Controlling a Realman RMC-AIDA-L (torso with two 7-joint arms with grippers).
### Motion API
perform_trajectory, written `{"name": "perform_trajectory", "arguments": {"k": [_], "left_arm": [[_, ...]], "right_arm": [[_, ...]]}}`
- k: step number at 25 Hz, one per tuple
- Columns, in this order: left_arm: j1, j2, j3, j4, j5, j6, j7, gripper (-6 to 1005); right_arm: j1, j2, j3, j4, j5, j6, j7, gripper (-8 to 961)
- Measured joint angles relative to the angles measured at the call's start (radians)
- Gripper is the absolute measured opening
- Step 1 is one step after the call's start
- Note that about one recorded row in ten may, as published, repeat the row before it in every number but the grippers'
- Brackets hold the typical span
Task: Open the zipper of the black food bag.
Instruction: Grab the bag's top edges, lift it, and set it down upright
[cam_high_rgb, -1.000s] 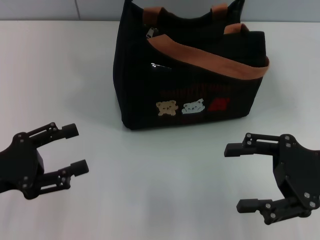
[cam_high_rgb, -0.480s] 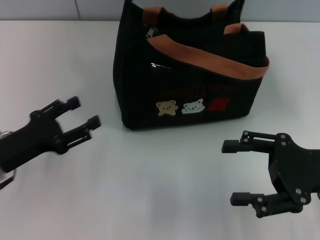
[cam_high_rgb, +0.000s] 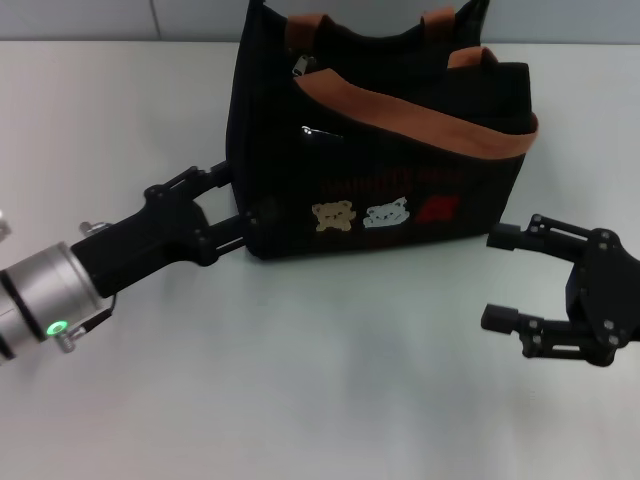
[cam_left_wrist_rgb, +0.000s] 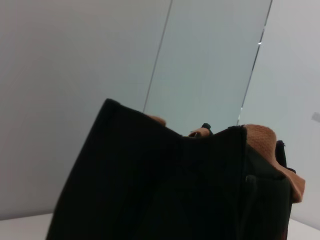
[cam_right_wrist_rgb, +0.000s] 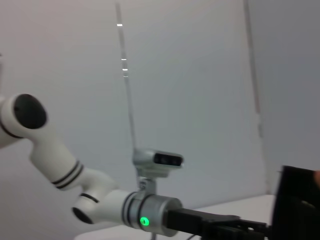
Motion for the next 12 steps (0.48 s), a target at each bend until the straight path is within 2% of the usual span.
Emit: {"name": "perform_trajectory", "arguments": {"k": [8,12], "left_arm": [[-0.063,-0.006,-0.015,-0.099,-0.018,-0.092,0.107,796],[-0.079,-0.006,-0.013,-0.129,-0.025,-0.125,0.146,654]], "right_arm": [[-0.016,0.005,0.015,0.003,0.003,0.055,0.001,827],[-0.017,0.005,0.026,0.011,0.003,0.067,0.001,827]]}}
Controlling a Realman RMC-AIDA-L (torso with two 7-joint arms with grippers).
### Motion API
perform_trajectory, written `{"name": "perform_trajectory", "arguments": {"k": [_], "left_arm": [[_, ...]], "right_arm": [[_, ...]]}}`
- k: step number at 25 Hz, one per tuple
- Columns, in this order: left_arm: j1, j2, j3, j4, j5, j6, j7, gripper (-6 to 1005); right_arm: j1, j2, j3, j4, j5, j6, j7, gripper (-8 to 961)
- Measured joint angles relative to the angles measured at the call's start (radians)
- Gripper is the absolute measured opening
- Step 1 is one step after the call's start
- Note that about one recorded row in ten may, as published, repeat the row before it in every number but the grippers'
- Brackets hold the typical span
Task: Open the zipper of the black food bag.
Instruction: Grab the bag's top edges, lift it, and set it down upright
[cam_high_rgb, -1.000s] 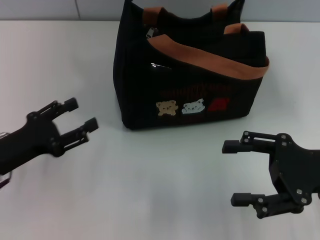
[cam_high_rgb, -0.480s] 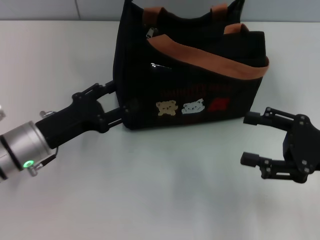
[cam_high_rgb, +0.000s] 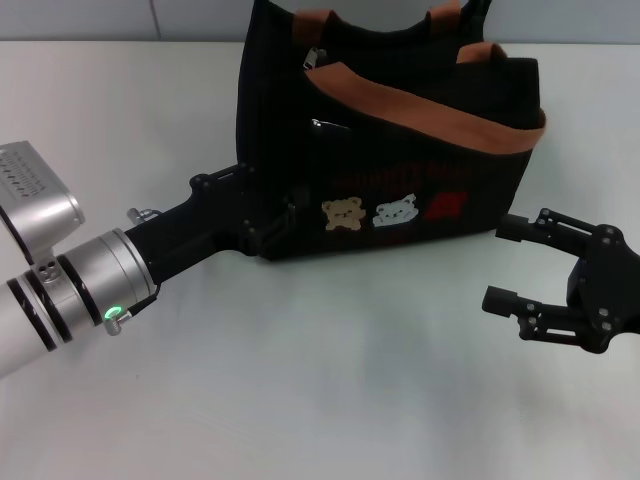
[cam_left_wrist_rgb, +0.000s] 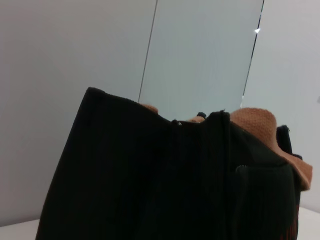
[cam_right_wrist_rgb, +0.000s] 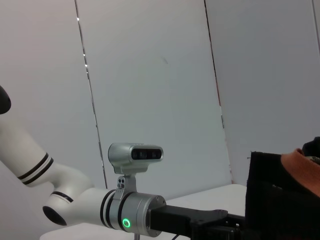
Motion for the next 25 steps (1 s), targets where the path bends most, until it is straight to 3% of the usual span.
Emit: {"name": "perform_trajectory", "arguments": {"k": [12,25], "left_arm": [[0.005,0.0,-0.025,-0.02,-0.006,-0.011,0.031,157],[0.034,0.002,-0.071,-0.022,-0.011,-0.005,0.043,108]], "right_arm": [[0.006,0.001,0.001,0.0,0.0,0.002,0.001,826],[0.002,0.009,0.001,0.001,0.0,0.017,0.001,826]]}}
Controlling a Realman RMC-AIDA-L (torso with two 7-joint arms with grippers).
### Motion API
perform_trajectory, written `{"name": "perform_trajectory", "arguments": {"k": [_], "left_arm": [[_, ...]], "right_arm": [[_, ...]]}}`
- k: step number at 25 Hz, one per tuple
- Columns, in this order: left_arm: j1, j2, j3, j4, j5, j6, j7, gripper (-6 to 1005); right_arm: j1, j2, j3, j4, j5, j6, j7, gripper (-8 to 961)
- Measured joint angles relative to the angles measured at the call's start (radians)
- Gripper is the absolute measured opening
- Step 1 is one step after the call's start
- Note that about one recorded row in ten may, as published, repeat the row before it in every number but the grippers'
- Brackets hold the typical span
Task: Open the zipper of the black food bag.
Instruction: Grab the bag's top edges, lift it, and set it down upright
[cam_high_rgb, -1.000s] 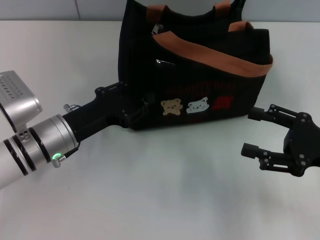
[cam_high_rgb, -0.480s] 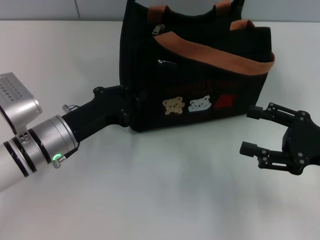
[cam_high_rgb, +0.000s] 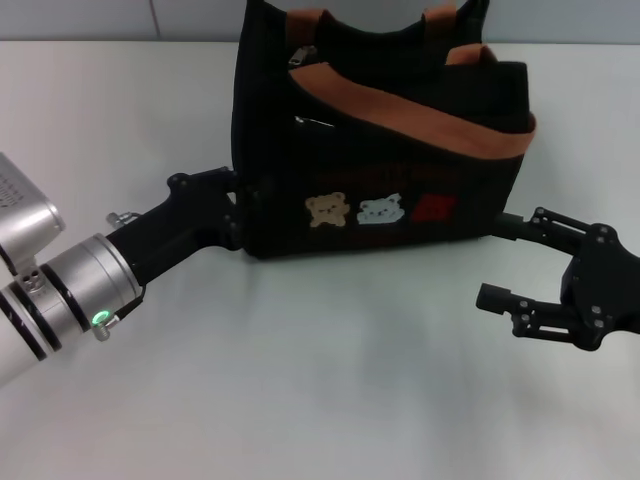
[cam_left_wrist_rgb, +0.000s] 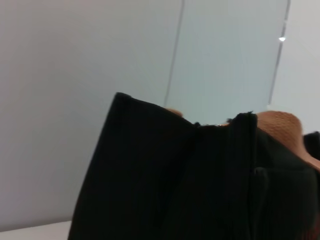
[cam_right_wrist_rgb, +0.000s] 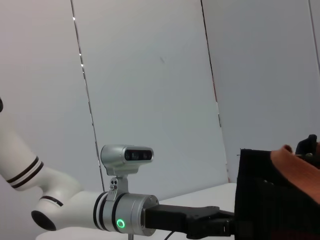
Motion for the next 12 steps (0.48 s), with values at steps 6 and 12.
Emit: {"name": "perform_trajectory", "arguments": {"k": [6,12], "left_arm": [[0.021,0.0,-0.049,-0.006,-0.003,0.002,-0.011,107],[0.031,0.005,-0.065,0.0,-0.005,0.003,-0.031,106]], "right_arm": [[-0.001,0.006,0.0,0.0,0.0,0.014,0.0,826],[0.0,0.006,0.0,0.0,0.0,0.016,0.0,826]]}}
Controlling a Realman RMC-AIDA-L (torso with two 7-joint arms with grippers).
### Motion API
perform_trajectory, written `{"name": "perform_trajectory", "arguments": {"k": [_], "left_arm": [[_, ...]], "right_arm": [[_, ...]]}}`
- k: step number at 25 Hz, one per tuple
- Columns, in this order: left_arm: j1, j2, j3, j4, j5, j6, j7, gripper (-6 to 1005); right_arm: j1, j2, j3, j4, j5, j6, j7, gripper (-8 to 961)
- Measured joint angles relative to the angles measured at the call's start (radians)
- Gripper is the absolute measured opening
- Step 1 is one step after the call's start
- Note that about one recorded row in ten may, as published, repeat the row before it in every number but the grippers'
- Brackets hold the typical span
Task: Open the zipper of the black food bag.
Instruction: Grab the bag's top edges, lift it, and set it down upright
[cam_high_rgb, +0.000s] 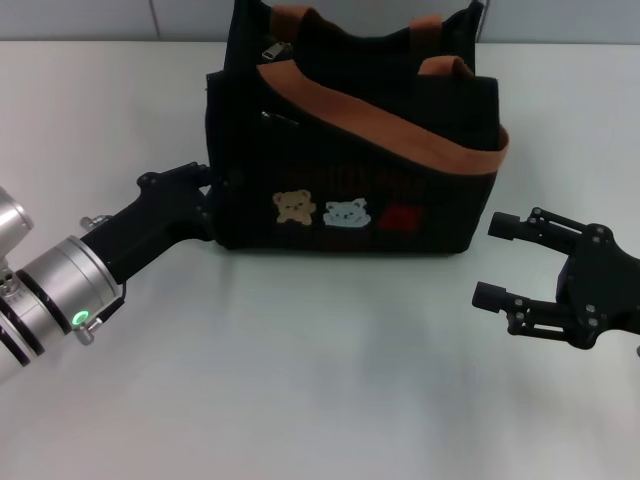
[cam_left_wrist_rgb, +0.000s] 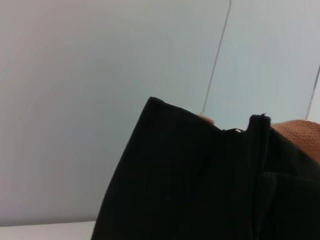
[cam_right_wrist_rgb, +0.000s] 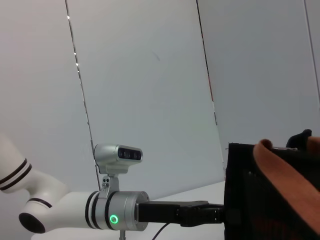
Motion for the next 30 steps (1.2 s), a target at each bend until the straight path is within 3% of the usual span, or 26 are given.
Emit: {"name": "perform_trajectory", "arguments": {"k": [4,8,14,21,26,30], "left_arm": [[0.01,0.003,-0.011,0.012,0.0,0.003,-0.007,106],[0.028,0.008,-0.006,0.101,0.006,0.059,-0.05,106],[0.055,0.016,0.01,0.394,0.011,0.268,-0.16,106],[0.043,0.027,0.092,0.622,0.01,0.417,-0.204,106],[0.013,0.021,0.097,0.753,0.003,0.473,-0.237,106],[0.003,0.018,0.114,0.787,0.003,0.487,-0.24,106]], "right_arm": [[0.0,0.001,0.0,0.0,0.0,0.0,-0.001,826],[0.0,0.001,0.0,0.0,0.0,0.002,-0.004,826],[0.003,0.003,0.0,0.014,0.0,0.006,-0.008,826],[0.022,0.003,-0.009,0.048,0.0,0.02,-0.011,826],[0.067,0.005,0.001,0.15,0.034,0.037,-0.011,826],[0.077,0.009,0.001,0.2,0.124,0.058,-0.015,826]]}}
